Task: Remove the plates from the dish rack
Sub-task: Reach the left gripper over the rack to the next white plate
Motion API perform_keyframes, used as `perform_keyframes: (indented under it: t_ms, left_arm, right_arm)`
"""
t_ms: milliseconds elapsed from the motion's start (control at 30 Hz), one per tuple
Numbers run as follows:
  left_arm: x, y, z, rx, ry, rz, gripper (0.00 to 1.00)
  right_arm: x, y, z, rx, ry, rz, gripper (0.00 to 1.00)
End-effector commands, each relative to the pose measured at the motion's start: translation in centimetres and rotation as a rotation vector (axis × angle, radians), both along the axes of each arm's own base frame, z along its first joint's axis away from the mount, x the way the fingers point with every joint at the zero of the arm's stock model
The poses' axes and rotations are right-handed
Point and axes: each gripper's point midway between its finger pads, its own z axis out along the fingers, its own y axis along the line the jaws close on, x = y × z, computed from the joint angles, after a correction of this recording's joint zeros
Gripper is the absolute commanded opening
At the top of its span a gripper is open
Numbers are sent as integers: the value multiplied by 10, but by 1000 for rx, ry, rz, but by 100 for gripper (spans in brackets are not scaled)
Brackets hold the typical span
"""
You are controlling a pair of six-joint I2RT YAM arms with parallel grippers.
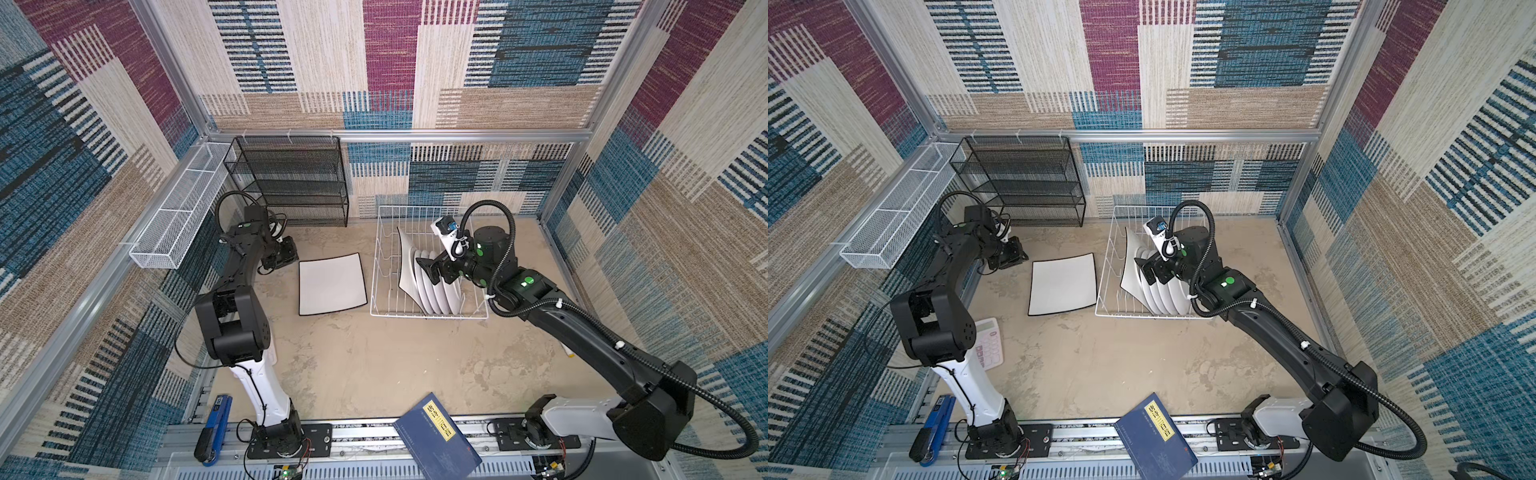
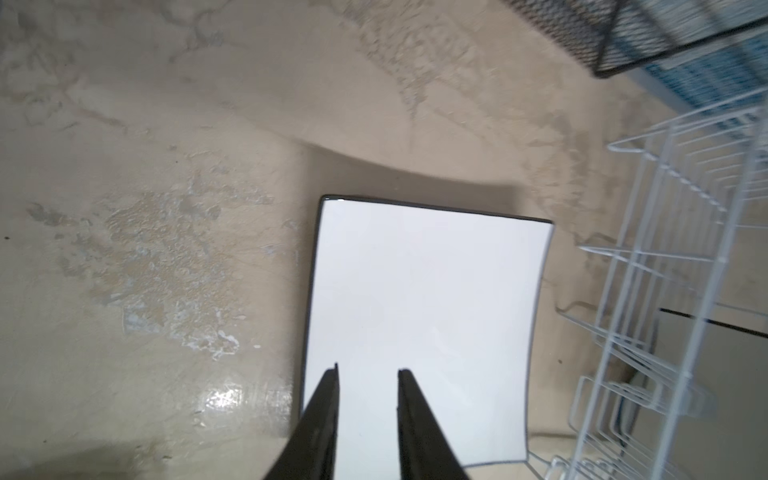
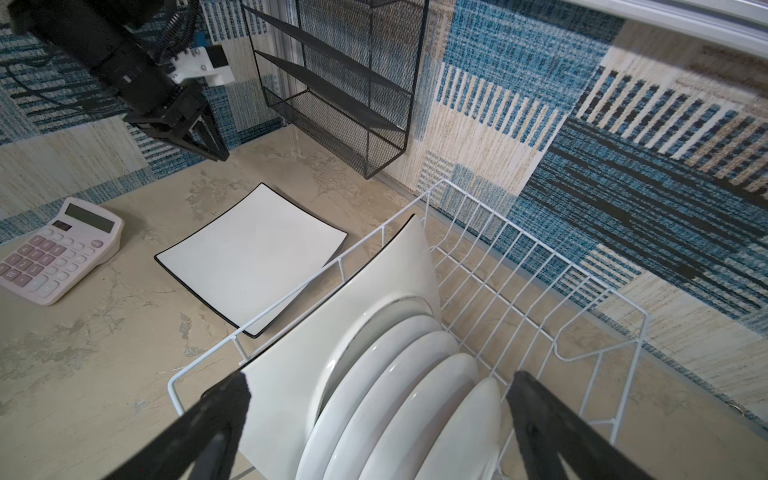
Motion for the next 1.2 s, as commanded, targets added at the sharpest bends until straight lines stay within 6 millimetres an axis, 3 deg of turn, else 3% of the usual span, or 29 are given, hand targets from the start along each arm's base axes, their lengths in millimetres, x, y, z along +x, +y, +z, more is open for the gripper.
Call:
perform_keyframes:
  t_ms: [0,100,233,333,433,600,733,1000,1167]
  left_arm:
    - [-7,-26,35,-85,-68,-41,43]
    - [-17,-54,69,-103,-143,-109,52]
    - [-35,-110,106,-158,-215,-242,63]
    - [-52,-147,124,-112,-250,-347,74]
    - [-65,-179,132,-186,-235,-390,78]
    - [-80,-226,128,-196,-193,-428,88]
    - [-81,-258,118,-188,-160,-463,89]
    - [-75,-301,75,-181,-44,-480,80]
    - [-68,-324,69,-180,-38,-499,72]
  right_arm:
    - [3,-3,17,56,-44,-35,99]
    - [-1,-4,20,68,-39,-34,99]
    - [-4,-10,19,75,-16,-53,99]
    - [-11,-15,15,86,12,-58,99]
    - [-17,-24,9,101,36,-71,99]
    - [-21,-43,-5,154,107,-96,99]
    - [-20,-63,-10,183,139,-120,99]
    - [-16,-76,-20,179,177,-123,99]
    - [-12,-78,-20,205,149,-133,99]
